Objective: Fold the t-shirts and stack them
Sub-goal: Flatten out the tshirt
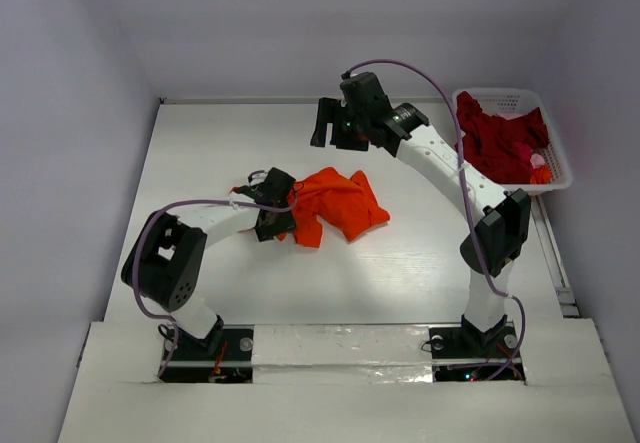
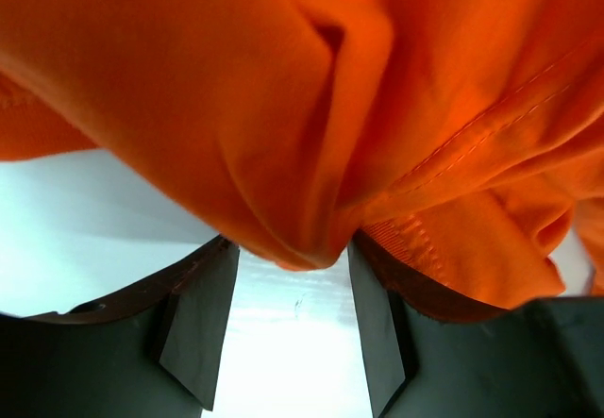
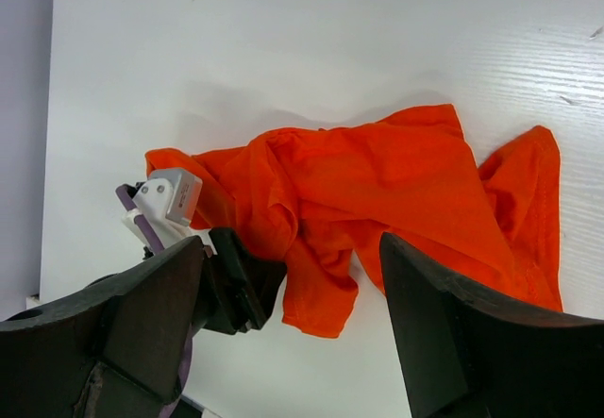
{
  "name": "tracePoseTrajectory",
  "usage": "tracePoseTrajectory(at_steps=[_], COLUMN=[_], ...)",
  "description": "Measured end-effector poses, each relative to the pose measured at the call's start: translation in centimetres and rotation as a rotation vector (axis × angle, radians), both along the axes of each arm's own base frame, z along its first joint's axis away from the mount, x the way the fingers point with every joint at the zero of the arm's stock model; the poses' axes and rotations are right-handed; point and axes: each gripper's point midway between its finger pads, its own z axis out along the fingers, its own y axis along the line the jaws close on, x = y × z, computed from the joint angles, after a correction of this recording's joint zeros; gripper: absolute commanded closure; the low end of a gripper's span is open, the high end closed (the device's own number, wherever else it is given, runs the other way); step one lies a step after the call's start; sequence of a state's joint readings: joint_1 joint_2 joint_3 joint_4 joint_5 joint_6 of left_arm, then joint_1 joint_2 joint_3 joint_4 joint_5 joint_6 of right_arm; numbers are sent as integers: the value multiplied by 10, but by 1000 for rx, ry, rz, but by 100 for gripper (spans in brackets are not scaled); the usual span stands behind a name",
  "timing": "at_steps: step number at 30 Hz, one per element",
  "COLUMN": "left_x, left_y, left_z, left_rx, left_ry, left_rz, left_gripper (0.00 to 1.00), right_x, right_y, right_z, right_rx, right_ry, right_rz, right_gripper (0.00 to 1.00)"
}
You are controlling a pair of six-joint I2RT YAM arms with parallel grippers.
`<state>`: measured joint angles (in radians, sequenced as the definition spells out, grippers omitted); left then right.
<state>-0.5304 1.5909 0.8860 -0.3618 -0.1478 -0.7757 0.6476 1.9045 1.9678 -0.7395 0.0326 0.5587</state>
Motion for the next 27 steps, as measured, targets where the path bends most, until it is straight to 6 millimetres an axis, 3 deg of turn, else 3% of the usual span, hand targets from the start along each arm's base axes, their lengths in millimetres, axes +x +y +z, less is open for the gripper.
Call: tracePoseTrajectory(at_steps=[10,17,27], left_x=[10,9,1], left_y=[-4,-4,-5], left_z=[0,0,-2], left_rx=[-1,-1,9], left_ry=[-21,-21,1], left_rz=[3,1,-8], left_gripper=[69,71,89], right_x=[-1,-1,0], right_y=[0,0,1], right_z=[-1,-1,0], right_rx=[0,3,10], right_ry=[4,4,3], right_rz=[2,1,1], right_gripper=[19,20,20])
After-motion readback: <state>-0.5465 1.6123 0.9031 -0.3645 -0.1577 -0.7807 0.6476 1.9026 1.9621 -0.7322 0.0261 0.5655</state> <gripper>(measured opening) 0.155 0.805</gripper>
